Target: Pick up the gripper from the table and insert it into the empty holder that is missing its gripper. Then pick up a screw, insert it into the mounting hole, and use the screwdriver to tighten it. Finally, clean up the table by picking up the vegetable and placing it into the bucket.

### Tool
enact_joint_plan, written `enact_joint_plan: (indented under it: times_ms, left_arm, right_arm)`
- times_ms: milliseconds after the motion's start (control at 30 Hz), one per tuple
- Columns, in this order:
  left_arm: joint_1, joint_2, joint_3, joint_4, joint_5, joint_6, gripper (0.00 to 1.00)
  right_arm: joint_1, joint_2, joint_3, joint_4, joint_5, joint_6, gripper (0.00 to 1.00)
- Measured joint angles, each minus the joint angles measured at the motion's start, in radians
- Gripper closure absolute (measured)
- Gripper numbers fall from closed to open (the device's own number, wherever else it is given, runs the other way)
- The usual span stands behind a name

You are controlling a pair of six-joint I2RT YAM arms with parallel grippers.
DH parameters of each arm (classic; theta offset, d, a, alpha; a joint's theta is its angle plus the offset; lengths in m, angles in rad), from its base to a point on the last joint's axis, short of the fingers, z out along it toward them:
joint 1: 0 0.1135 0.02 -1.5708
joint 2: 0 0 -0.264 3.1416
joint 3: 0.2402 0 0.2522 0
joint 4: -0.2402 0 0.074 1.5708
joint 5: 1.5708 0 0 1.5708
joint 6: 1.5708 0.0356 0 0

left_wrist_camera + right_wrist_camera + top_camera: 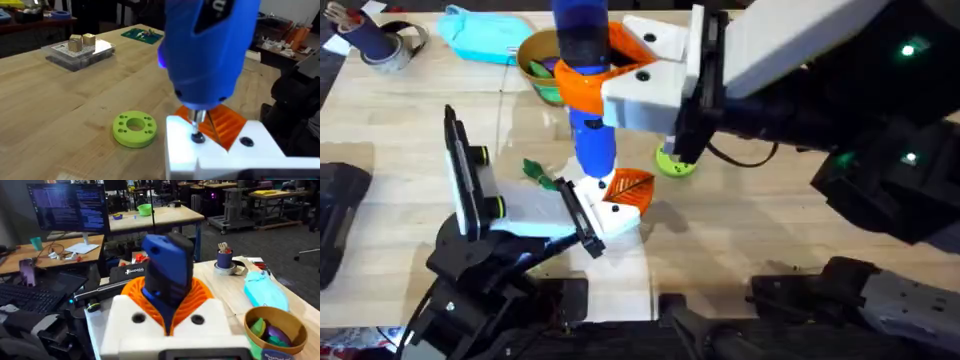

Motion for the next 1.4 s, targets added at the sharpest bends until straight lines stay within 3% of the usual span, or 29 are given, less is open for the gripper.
enact_joint_plan:
  times_ms: [1400]
  left_arm:
    - [0.0,0.0,0.0,-0.003,0.0,-0.007,0.986]
  right_arm:
    - [0.0,0.012,0.0,-0.013,0.0,0.006,0.977]
